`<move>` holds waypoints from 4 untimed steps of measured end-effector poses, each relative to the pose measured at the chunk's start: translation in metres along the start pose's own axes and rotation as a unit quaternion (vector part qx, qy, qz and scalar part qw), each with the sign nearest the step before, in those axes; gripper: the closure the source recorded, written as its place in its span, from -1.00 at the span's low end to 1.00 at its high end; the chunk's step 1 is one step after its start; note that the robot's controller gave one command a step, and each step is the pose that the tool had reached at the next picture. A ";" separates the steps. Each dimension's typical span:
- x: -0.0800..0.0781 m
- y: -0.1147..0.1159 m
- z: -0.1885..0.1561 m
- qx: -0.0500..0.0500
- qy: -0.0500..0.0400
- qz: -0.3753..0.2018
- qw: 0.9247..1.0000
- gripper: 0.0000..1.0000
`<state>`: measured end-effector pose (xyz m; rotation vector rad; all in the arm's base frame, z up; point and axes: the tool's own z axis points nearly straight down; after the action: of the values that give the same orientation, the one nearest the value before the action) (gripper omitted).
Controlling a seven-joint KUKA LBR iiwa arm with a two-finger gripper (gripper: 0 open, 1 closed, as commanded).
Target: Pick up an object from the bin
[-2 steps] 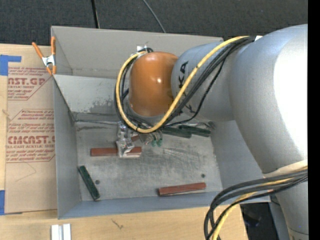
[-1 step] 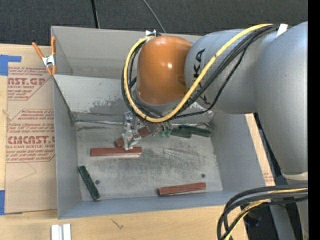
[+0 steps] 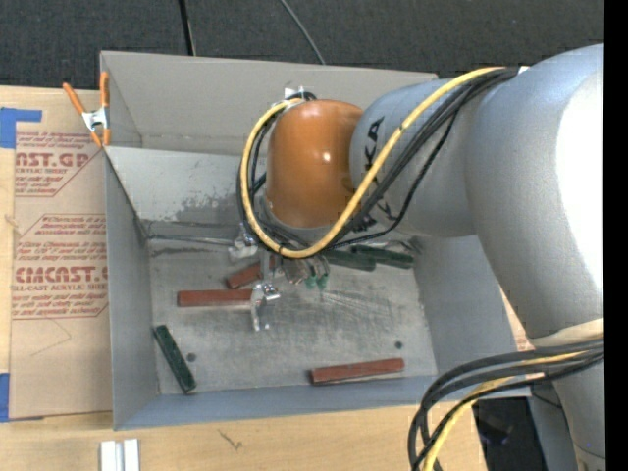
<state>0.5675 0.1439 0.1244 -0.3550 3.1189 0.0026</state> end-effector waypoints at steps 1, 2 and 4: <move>0.001 0.000 0.002 0.000 0.001 0.001 1.000 -1.00; -0.012 0.013 0.048 -0.001 -0.008 0.036 0.999 1.00; -0.011 0.013 0.048 -0.001 -0.006 0.036 0.999 1.00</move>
Offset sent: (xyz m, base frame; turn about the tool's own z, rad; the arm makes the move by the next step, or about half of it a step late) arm 0.0035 0.0124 -0.0544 0.0714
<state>0.5756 0.1588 0.0762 -0.2423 3.1171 0.0091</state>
